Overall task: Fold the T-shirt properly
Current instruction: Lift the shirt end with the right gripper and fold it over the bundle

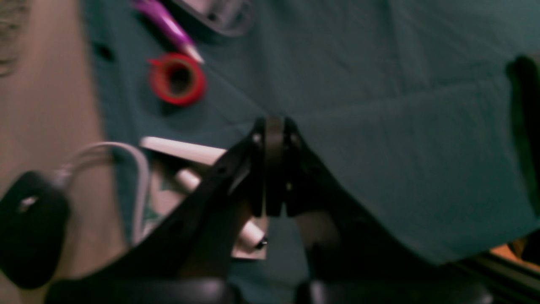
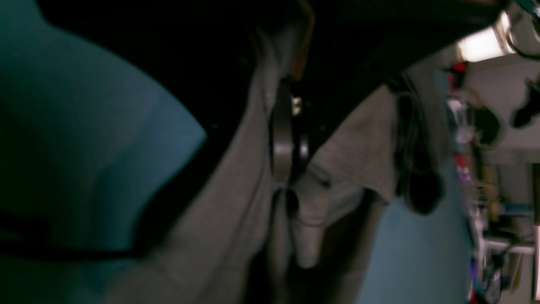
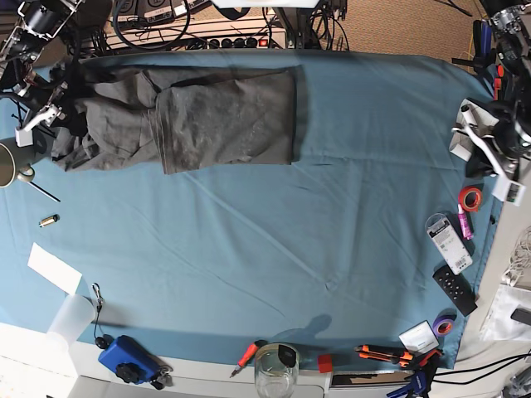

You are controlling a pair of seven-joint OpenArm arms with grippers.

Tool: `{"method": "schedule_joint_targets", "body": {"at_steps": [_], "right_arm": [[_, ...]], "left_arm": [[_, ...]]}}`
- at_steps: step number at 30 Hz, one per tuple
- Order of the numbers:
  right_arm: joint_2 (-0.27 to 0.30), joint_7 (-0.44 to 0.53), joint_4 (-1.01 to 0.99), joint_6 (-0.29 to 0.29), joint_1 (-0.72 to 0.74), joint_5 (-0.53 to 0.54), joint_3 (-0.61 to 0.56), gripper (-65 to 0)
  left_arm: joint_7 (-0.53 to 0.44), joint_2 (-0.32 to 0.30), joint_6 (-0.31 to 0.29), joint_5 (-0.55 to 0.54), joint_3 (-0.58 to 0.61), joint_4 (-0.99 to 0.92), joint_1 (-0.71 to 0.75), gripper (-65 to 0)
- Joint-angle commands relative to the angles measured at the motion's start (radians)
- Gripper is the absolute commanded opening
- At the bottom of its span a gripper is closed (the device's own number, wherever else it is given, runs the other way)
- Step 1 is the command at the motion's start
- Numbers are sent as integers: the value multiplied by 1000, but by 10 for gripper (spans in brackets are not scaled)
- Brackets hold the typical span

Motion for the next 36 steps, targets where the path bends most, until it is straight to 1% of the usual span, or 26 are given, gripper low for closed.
{"method": "schedule_joint_targets", "body": {"at_steps": [1, 2, 3, 8, 14, 19, 25, 27, 33, 36], "right_arm": [[9, -15, 5, -4, 3, 88, -3, -650], [9, -15, 5, -4, 3, 146, -3, -650], [9, -15, 5, -4, 3, 152, -3, -650], [0, -15, 50, -4, 3, 152, -3, -650], [-34, -15, 245, -4, 3, 152, -3, -650], [-41, -15, 368, -4, 3, 152, -5, -650], [-47, -15, 397, -4, 3, 152, -5, -650], [-68, -15, 414, -4, 3, 152, -5, -650], [-169, -15, 540, -4, 3, 152, -5, -650], [-183, -15, 610, -4, 2, 152, -5, -650]], "left_arm": [[-26, -23, 0, -23, -24, 20, 2, -650], [-31, -25, 0, -30, -41, 25, 10, -650], [-31, -24, 0, -33, -58, 31, 15, -650], [-32, -24, -1, -71, -146, 57, 63, -650], [-32, -25, -5, -123, -245, 76, 105, -650], [-28, -24, -4, -125, -252, 76, 122, -650], [-21, -24, -4, -124, -252, 78, 125, -650], [-21, -24, -4, -121, -256, 79, 126, -650], [-21, -24, -4, -121, -265, 82, 145, -650], [-22, -24, -4, -105, -266, 94, 153, -650]]}}
